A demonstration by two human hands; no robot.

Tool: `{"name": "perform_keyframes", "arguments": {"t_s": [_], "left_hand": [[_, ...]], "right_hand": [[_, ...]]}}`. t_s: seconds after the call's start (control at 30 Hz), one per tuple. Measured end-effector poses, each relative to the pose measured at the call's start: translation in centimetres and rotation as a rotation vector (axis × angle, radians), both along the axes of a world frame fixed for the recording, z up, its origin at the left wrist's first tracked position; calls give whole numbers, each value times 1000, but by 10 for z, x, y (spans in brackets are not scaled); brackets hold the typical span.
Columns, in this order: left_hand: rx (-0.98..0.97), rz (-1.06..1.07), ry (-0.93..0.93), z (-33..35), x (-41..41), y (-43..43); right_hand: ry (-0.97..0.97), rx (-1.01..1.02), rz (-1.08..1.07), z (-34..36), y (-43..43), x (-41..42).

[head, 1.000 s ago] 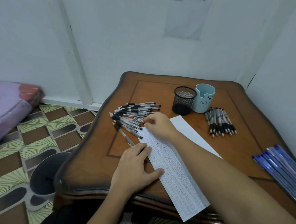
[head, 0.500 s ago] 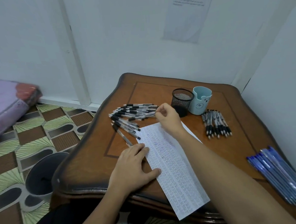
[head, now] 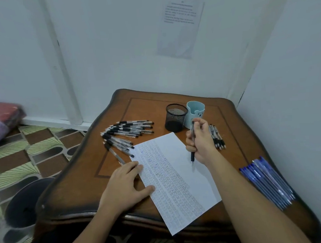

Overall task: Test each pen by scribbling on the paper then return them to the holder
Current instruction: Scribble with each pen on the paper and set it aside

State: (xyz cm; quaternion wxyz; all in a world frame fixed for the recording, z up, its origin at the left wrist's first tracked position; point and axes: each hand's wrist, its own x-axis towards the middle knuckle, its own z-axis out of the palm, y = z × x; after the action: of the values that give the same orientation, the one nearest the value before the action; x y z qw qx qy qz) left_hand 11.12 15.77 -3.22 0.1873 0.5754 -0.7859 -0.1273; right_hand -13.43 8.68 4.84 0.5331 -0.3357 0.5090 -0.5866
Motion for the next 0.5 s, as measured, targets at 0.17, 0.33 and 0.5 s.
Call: {"name": "perform_keyframes", "arguments": {"t_s": [0.17,0.33,0.5], "left_hand": [[3,-1,-13,3,0,2],[8,-2,-12,3,-1,3],[0,1,-8,4,-1,1]], "right_hand": [[-5,-4,101,0,12,-10],[-70,-46,132,-1,21,-13],[-40,-87,147,-3,30,-17]]}}
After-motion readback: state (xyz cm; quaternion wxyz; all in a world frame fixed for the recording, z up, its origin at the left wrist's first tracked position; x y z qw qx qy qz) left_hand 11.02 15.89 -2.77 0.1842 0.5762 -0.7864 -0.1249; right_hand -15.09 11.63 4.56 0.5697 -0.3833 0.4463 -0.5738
